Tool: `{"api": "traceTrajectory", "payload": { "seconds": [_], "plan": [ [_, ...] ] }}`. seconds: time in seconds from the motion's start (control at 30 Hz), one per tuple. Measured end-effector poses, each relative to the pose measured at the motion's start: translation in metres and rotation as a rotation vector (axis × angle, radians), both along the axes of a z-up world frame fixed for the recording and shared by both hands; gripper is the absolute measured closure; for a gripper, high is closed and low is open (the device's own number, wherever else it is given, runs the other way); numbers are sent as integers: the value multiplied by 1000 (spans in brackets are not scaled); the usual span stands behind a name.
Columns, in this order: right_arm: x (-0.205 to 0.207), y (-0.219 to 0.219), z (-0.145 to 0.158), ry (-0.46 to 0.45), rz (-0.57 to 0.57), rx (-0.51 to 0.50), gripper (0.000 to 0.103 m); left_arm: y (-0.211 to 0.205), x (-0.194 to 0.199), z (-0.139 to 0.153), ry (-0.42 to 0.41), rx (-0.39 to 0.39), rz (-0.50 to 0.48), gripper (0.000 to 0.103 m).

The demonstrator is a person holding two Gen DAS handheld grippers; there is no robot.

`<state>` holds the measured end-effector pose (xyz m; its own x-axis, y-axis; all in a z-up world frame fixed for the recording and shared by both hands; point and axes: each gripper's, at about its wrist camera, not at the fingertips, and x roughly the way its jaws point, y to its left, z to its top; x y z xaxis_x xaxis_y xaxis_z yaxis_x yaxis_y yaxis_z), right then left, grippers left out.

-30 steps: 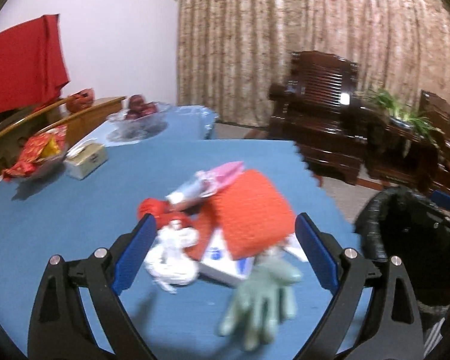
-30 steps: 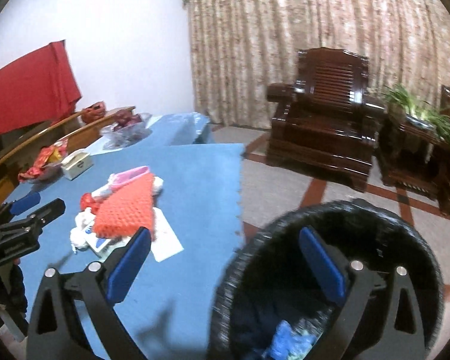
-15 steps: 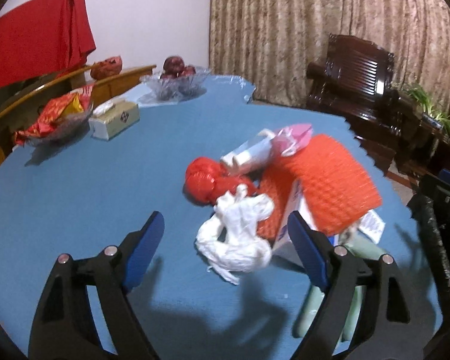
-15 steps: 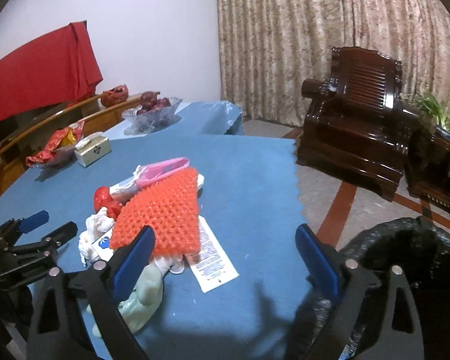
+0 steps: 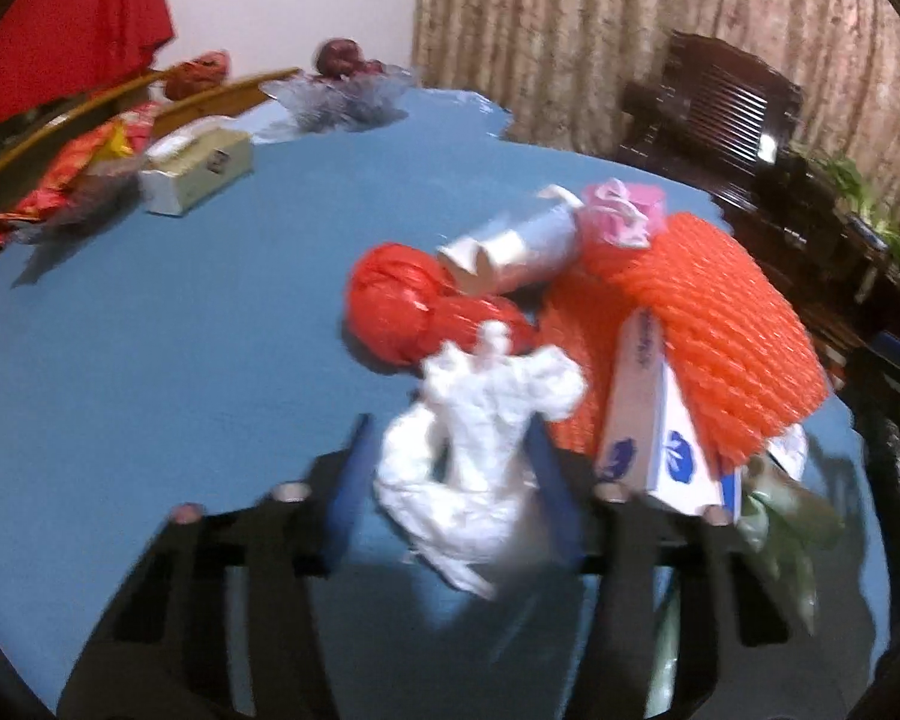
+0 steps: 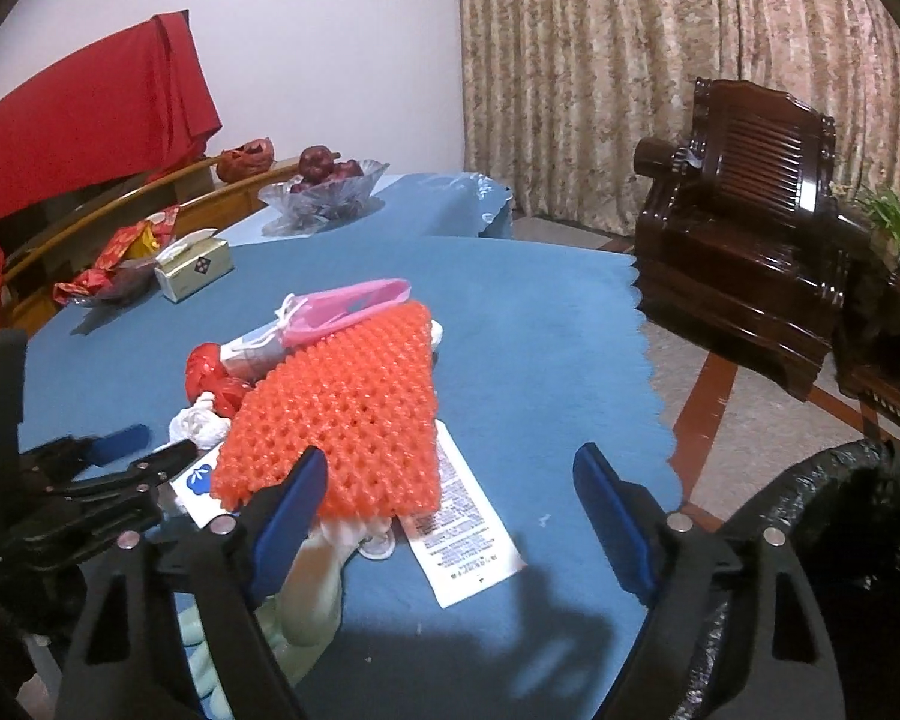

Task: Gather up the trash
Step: 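Grasp the white tissue with the left tool while the right tool grasps the orange mesh net, then lift the tissue and orange net and carry both over the bin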

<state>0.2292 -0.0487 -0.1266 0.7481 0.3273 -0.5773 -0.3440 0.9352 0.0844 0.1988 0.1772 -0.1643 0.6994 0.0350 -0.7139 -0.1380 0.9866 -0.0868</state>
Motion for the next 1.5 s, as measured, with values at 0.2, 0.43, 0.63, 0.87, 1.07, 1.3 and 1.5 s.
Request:
{"api": "traceTrajectory", "payload": {
  "seconds": [0.2, 0.43, 0.63, 0.87, 1.07, 1.3, 1.5],
  "plan": [
    [5, 10, 2, -1, 33, 10, 25, 2, -3, 1, -13, -30, -17, 89],
    [17, 19, -5, 34, 53, 17, 28, -1, -16, 15, -59, -12, 3, 92],
    [26, 26, -17, 112, 95, 45, 52, -6, -25, 30, -91, 16, -11, 92],
    [19, 24, -13, 120, 139, 70, 86, -8, -27, 38, -104, 23, -10, 92],
    [7, 16, 3, 97, 145, 85, 88, -14, -33, 48, -125, 17, -15, 92],
    [-15, 8, 19, 74, 151, 83, 88, -19, -47, 67, -164, 12, -28, 92],
    [-33, -2, 34, 45, 154, 99, 88, -27, -64, 89, -207, 3, -43, 92]
  ]
}}
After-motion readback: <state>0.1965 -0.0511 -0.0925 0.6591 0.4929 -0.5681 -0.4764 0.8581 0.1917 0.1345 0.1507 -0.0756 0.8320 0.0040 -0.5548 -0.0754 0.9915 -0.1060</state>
